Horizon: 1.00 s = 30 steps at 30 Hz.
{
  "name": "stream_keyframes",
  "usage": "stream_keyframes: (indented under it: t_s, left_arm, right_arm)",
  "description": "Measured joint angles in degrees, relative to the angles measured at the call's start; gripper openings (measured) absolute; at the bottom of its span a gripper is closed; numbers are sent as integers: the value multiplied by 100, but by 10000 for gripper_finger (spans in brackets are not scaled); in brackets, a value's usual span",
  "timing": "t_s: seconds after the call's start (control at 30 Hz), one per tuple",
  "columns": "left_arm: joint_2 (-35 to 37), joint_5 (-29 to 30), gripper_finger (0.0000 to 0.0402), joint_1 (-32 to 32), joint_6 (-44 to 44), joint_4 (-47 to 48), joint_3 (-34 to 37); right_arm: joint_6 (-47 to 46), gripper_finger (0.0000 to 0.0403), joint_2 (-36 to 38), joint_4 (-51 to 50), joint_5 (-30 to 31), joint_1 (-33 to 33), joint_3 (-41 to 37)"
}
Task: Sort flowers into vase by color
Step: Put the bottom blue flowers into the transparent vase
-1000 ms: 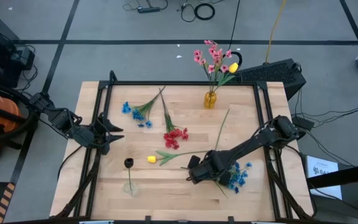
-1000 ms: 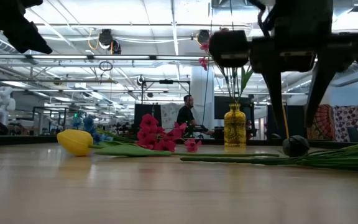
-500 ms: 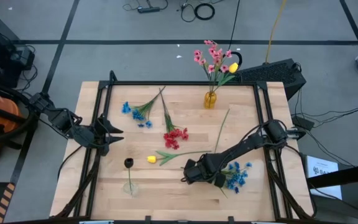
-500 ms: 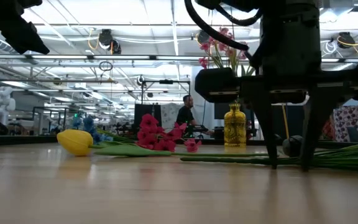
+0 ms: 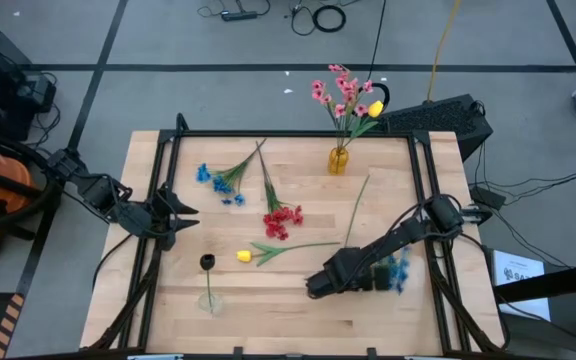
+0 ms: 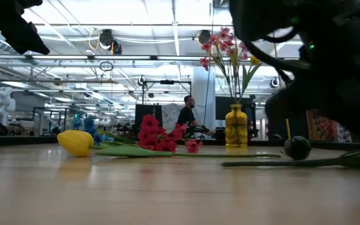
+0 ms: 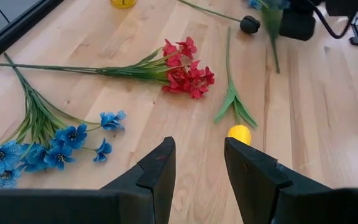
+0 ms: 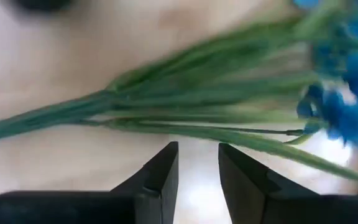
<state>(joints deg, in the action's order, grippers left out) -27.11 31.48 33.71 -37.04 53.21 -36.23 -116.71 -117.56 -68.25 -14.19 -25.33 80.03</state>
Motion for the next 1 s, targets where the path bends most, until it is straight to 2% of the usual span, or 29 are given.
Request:
stream_keyframes:
  t_s: [0.13, 0.2, 0.27, 0.33, 0.4, 0.5, 0.6, 0.7, 0.83, 0.93, 1.0]
  left_arm:
    - [0, 3, 143, 0, 0, 0, 0]
    - [0, 3, 143, 0, 0, 0, 0]
    - [0, 7, 143, 0, 0, 0, 0]
    - [0, 10, 143, 0, -7, 0, 0]
    - [0, 15, 143, 0, -13, -4, 0]
    - [0, 29, 143, 0, -10, -28, 0]
    - [2, 31, 143, 0, -9, -26, 0]
    - [0, 34, 143, 0, -9, -26, 0]
    - [0, 40, 143, -2, -7, -23, 0]
    - [0, 42, 143, -2, -7, -22, 0]
    - [2, 44, 143, -2, -6, -22, 0]
  right_arm:
    - [544, 105, 0, -379, 1221, -34, 0]
    - [1010, 105, 0, -282, 1987, -29, 0]
    - [1640, 105, 0, -61, 2406, -23, 0]
    - [1813, 105, 0, 12, 2293, 18, 2]
    - [1427, 105, 0, -155, 1732, 64, 2]
    - [437, 105, 2, -226, 940, 63, 2]
    - [-786, 105, 2, 93, 522, 46, 2]
    - [-1547, 105, 2, 706, 638, 42, 7]
    - [-2397, 105, 17, 1194, 1458, 85, 7]
    - [-2500, 105, 17, 1232, 1610, 263, 9]
    - [-2554, 105, 17, 1242, 1939, 372, 11]
